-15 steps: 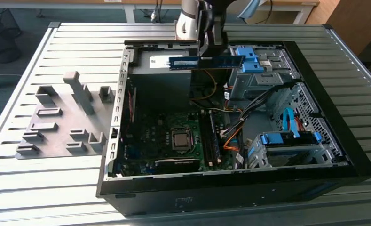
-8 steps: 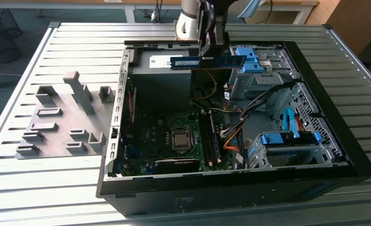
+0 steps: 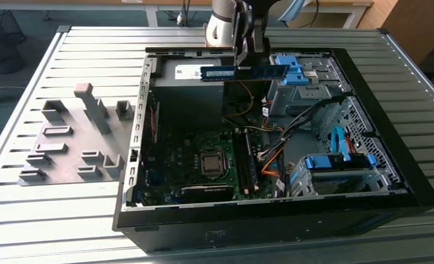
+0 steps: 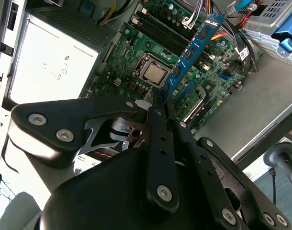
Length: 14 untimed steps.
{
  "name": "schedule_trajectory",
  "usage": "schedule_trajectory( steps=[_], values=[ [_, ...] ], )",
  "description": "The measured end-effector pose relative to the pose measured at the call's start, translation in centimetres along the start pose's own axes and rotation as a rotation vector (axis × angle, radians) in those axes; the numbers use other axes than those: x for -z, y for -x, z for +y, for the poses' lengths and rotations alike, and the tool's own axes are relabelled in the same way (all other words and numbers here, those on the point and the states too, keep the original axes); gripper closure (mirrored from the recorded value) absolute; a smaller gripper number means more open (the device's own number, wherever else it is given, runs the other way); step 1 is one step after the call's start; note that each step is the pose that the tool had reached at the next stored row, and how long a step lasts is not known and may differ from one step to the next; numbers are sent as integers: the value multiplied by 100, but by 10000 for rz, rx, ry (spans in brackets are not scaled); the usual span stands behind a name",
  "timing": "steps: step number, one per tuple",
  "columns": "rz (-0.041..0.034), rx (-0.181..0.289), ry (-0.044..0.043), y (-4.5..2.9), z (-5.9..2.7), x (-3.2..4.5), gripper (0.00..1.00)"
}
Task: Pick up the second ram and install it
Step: 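Insert the second ram into the second slot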
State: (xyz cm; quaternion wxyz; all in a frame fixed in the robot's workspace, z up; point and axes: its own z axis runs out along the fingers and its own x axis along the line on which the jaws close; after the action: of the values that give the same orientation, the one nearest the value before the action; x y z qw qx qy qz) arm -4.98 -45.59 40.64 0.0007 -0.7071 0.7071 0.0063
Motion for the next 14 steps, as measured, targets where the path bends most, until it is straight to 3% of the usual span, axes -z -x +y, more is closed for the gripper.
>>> schedule_trajectory(
  steps=[4, 14],
  values=[
    [0, -312, -3, 0, 0, 0, 86],
    [-5, -2085, -21, 0, -1, -12, 86]
  ],
)
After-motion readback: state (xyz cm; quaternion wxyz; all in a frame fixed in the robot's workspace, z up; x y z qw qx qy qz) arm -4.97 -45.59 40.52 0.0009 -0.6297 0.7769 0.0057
